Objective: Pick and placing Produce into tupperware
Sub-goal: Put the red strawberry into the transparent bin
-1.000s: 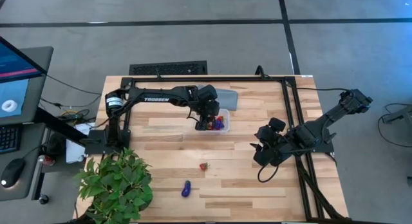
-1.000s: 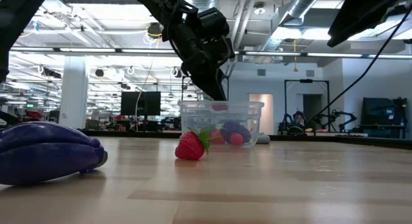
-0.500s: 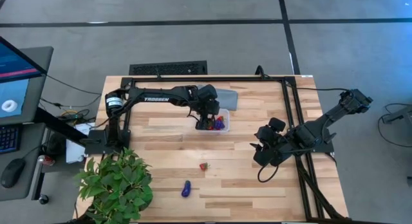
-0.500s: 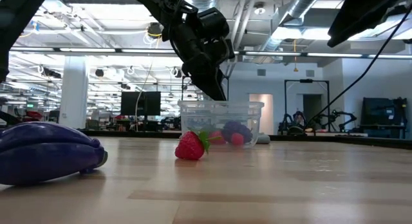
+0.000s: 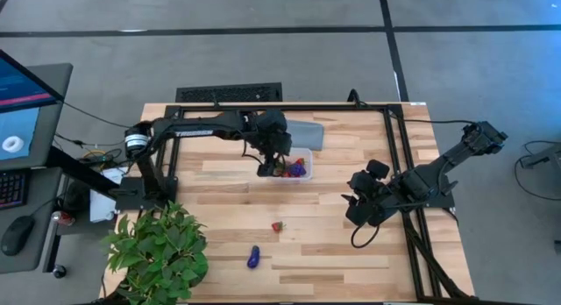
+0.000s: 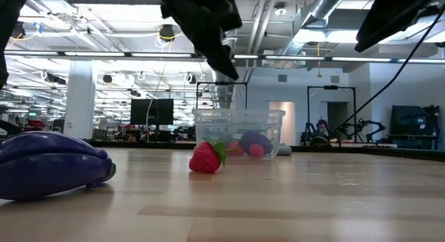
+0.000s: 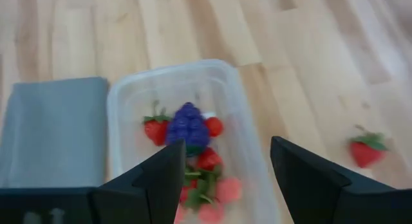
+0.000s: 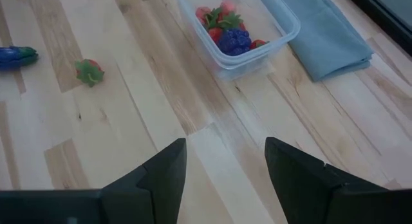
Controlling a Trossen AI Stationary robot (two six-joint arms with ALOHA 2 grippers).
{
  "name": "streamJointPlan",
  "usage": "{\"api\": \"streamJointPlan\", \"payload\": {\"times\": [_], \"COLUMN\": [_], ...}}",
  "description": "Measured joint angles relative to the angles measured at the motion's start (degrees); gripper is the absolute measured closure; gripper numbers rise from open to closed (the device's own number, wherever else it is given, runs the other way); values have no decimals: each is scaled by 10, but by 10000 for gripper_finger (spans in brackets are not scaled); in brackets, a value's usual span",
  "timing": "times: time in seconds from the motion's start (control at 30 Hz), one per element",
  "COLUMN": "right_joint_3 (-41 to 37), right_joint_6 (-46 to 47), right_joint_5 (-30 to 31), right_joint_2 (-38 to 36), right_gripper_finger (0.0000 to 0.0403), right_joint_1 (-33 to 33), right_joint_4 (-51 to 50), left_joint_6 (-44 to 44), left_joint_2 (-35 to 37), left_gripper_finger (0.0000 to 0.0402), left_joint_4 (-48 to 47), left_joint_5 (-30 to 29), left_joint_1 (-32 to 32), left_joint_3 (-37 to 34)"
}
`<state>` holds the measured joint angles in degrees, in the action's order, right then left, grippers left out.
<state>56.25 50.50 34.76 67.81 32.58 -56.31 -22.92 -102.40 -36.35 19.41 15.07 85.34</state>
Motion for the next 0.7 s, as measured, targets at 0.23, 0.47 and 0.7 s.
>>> {"api": "streamJointPlan", "payload": {"times": [0.23,0.47,0.7], "right_joint_3": [0,0,0], "right_joint_6": [-9,-10,-15], "right_joint_5": [1,2,2], "right_joint_2": [0,0,0], "right_gripper_finger": [168,168,168], "right_joint_1": [0,0,0], "right_joint_4": [0,0,0], "left_joint_6": [2,26,52], "left_joint_2": [24,24,24], "left_gripper_finger": [184,184,184], "left_joint_4": [-65,-109,-105], "left_joint_5": [12,13,4], "left_joint_1": [-38,-93,-145], "left_joint_3": [0,-3,-3]}}
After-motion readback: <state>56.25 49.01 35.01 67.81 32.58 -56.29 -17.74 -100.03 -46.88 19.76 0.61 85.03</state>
